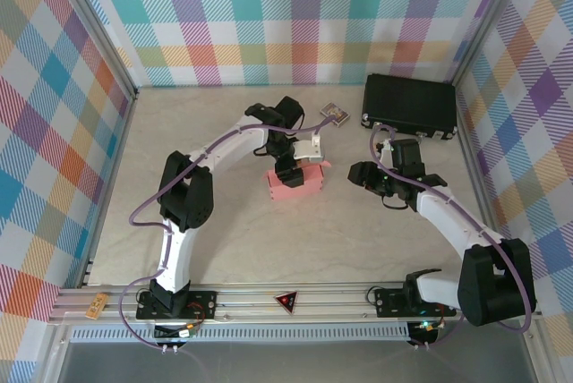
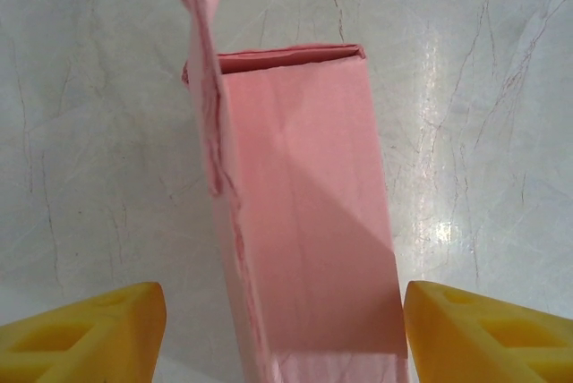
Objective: Fold the paper box
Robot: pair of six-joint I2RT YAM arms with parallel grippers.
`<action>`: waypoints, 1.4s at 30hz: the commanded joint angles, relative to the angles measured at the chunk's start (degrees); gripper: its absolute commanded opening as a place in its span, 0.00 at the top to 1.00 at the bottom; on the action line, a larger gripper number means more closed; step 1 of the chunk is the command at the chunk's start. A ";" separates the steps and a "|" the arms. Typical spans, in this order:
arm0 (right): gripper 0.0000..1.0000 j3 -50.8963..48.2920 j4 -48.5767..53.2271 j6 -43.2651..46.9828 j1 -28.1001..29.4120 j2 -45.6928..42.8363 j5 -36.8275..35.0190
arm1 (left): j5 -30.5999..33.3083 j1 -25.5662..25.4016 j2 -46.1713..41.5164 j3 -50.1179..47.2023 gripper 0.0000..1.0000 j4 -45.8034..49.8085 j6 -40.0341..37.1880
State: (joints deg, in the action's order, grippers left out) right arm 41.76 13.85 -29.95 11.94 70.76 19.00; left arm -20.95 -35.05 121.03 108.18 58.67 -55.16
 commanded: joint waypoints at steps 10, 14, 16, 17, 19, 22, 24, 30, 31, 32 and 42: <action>0.47 4.15 2.60 5.01 -0.34 4.08 0.92 | 1.52 -0.91 -6.35 3.05 0.24 1.89 3.96; 0.45 8.93 5.59 10.46 -0.34 6.70 1.51 | 8.33 -0.86 -12.78 -1.82 0.25 -7.44 13.82; 0.43 11.80 7.48 13.74 -0.34 8.35 1.56 | 12.37 -0.85 -16.97 -5.45 0.27 -13.41 19.11; 0.43 13.48 8.26 15.94 -0.34 9.44 1.65 | 15.43 -0.75 -19.59 -8.34 0.28 -17.82 22.90; 0.42 15.64 8.72 19.66 -0.34 11.09 2.64 | 21.21 -0.70 -24.60 -14.29 0.28 -25.47 30.20; 0.41 18.40 8.57 27.16 -0.34 13.59 6.88 | 27.27 0.31 -31.61 -23.35 0.24 -33.81 41.33; 0.40 19.60 8.19 31.91 -0.34 14.67 9.08 | 24.06 1.95 -35.08 -27.15 0.29 -34.98 45.56; 0.41 24.95 12.29 46.40 -0.34 18.42 12.97 | 18.04 5.08 -39.50 -31.08 0.15 -26.54 59.65; 0.42 25.88 13.19 48.30 -0.33 19.13 13.33 | 17.84 5.08 -40.37 -32.62 0.17 -26.20 61.03; 0.43 26.74 13.97 49.58 -0.34 19.89 13.34 | 18.79 5.11 -41.22 -34.22 0.19 -25.69 63.29; 0.52 30.05 19.02 60.43 0.09 22.75 17.93 | 9.82 5.34 -42.97 -44.01 0.36 -25.89 66.40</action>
State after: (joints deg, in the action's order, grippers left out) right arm 70.52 30.28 24.80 11.97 93.14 33.50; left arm -6.66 -29.80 77.82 65.39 32.84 9.23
